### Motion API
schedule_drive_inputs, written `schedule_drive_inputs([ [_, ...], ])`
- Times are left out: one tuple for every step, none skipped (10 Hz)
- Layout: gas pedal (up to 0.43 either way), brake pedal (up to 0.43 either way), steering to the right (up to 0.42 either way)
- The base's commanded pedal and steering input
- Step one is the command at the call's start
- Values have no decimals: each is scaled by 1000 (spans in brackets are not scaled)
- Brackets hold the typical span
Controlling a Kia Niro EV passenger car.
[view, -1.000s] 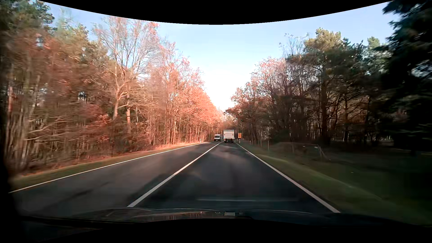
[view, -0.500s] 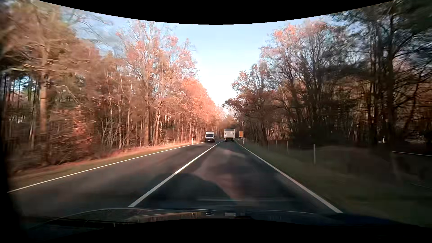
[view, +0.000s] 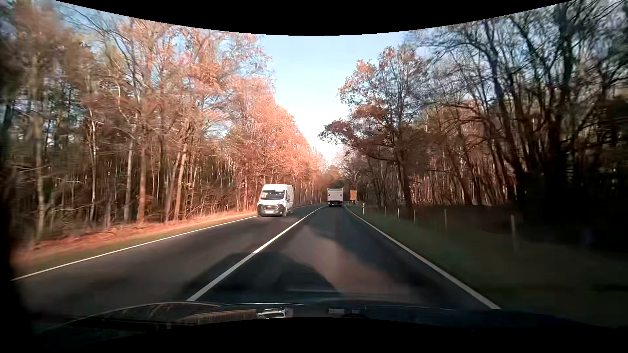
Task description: Follow the waypoints while adhering to traffic rules and regulations
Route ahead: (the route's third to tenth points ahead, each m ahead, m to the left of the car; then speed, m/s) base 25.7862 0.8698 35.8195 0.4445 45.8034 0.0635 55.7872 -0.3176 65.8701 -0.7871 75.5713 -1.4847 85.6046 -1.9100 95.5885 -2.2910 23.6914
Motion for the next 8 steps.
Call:
schedule_drive_inputs([
  [169, 0, -1],
  [169, 0, 0],
  [169, 0, 1],
  [169, 0, 1],
  [169, 0, 2],
  [169, 0, 3],
  [169, 0, 4],
  [157, 0, 4],
])
